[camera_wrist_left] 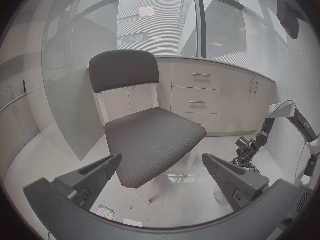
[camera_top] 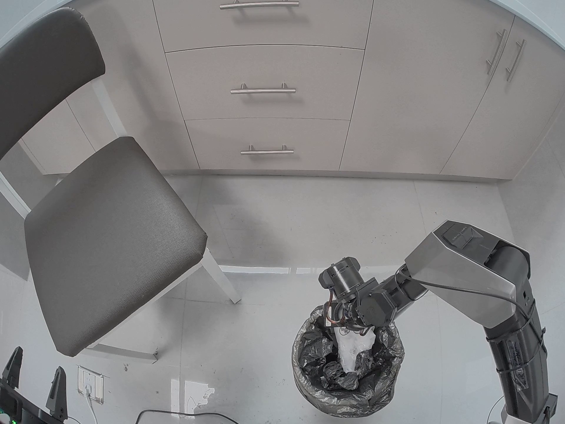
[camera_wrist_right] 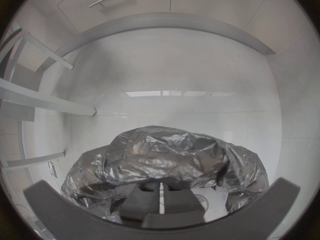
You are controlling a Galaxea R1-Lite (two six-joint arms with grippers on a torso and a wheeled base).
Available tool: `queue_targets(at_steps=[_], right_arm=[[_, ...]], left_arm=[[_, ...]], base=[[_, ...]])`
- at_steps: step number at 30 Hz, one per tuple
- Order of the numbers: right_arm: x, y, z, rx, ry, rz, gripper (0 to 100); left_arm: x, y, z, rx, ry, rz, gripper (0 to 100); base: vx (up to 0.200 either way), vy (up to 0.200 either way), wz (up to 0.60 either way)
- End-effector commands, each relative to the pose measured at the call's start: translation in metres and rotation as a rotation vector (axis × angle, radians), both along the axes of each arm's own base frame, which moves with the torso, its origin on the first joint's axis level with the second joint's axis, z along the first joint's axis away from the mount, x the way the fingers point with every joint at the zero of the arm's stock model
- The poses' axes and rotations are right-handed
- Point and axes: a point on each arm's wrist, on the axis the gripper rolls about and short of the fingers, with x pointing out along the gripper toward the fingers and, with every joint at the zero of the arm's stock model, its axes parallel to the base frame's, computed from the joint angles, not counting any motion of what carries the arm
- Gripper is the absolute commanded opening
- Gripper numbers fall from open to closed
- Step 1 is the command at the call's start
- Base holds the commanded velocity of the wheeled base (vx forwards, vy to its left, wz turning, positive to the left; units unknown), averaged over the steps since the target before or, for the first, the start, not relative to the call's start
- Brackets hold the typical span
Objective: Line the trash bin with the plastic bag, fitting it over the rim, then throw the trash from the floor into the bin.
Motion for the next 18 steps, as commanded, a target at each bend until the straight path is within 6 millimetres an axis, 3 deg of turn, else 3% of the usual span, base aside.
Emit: queue_targets(at_steps=[1, 18], right_arm=[[0.007, 0.0, -0.003, 0.005, -0.011, -0.009, 0], [0.021, 0.003, 0.014, -0.013, -0.15, -0.032, 0]], left_arm=[[0.0, 0.0, -0.005, 0.0, 0.001, 0.0, 100], [0.0, 0.0, -0.005, 0.0, 0.002, 0.0, 100]], base=[[0.0, 0.0, 0.0], [0.0, 0.0, 0.0]])
